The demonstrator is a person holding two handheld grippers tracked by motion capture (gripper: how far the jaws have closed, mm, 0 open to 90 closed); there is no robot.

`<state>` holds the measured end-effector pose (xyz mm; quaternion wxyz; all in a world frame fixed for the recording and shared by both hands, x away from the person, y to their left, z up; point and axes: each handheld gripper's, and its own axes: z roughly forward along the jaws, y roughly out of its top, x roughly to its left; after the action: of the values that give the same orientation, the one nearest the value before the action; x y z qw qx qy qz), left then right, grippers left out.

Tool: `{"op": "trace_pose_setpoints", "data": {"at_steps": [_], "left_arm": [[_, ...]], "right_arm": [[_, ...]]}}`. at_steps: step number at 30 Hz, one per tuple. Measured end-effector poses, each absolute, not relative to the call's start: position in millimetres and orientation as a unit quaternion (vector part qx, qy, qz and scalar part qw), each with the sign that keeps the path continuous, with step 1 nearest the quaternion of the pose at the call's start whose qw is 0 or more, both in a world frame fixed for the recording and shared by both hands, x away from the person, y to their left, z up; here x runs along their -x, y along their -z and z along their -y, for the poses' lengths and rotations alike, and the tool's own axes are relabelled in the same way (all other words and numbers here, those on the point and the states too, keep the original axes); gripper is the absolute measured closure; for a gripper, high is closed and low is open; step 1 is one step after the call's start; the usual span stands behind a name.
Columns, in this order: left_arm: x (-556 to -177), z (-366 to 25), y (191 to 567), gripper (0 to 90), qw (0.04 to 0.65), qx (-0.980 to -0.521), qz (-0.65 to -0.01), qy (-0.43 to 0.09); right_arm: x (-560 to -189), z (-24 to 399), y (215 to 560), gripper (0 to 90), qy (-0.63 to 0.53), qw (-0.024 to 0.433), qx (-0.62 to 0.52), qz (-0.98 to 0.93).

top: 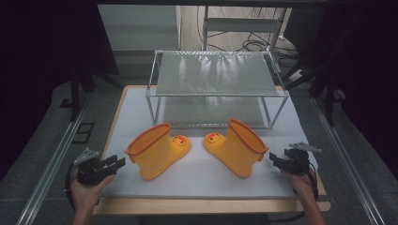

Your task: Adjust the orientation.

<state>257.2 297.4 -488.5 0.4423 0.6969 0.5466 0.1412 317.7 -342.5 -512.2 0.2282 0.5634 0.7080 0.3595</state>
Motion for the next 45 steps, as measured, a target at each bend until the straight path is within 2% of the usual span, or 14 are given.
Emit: {"op": "trace_pose_setpoints", "data": {"at_steps": [12, 19, 23, 25, 26, 28, 29, 30, 31, 34, 40, 45], "left_arm": [[-271.5, -289.1, 483.4, 53.1, 0.443, -0.701, -0.539, -0.148], [-269.2, -289.0, 481.5, 52.4, 0.441, -0.699, -0.541, -0.152], [-268.3, -288.9, 480.3, 50.8, 0.444, -0.699, -0.539, -0.153], [-268.6, -288.8, 479.6, 50.1, 0.444, -0.699, -0.538, -0.153], [-269.1, -288.5, 479.6, 49.7, 0.445, -0.699, -0.539, -0.152], [-269.4, -287.9, 480.1, 49.5, 0.445, -0.7, -0.538, -0.151], [-269.6, -287.3, 480.7, 49.3, 0.444, -0.701, -0.538, -0.15], [-269.9, -286.4, 482.2, 49.2, 0.44, -0.703, -0.538, -0.149], [-269.9, -286.4, 482.2, 49.1, 0.44, -0.703, -0.538, -0.149], [-269.3, -285.5, 483.0, 49.1, 0.437, -0.698, -0.543, -0.161], [-268.7, -287.3, 482.1, 48.0, 0.442, -0.7, -0.538, -0.157], [-269.4, -284.8, 483.4, 47.7, 0.439, -0.704, -0.536, -0.155]], "right_arm": [[-318.4, 340.6, 512.1, 30.4, -0.354, 0.223, -0.557, -0.717], [-314.1, 340.4, 509.6, 34.8, -0.364, 0.224, -0.54, -0.725], [-313.0, 339.7, 507.1, 42.3, -0.374, 0.22, -0.529, -0.729], [-312.9, 338.3, 505.6, 49.3, -0.382, 0.212, -0.515, -0.738], [-312.8, 336.3, 504.5, 56.3, -0.386, 0.209, -0.5, -0.746], [-312.7, 335.4, 504.1, 59.5, -0.389, 0.208, -0.494, -0.749], [-313.2, 331.8, 503.8, 71.7, -0.392, 0.203, -0.477, -0.76], [-313.7, 330.2, 503.6, 75.4, -0.394, 0.198, -0.47, -0.765], [-313.7, 330.2, 503.6, 75.4, -0.394, 0.198, -0.47, -0.765], [-315.4, 313.6, 501.9, 88.4, -0.39, 0.188, -0.414, -0.801], [-310.4, 287.4, 504.6, 89.7, -0.382, 0.161, -0.329, -0.848], [-306.2, 281.8, 503.2, 89.8, -0.379, 0.156, -0.309, -0.858]]}}
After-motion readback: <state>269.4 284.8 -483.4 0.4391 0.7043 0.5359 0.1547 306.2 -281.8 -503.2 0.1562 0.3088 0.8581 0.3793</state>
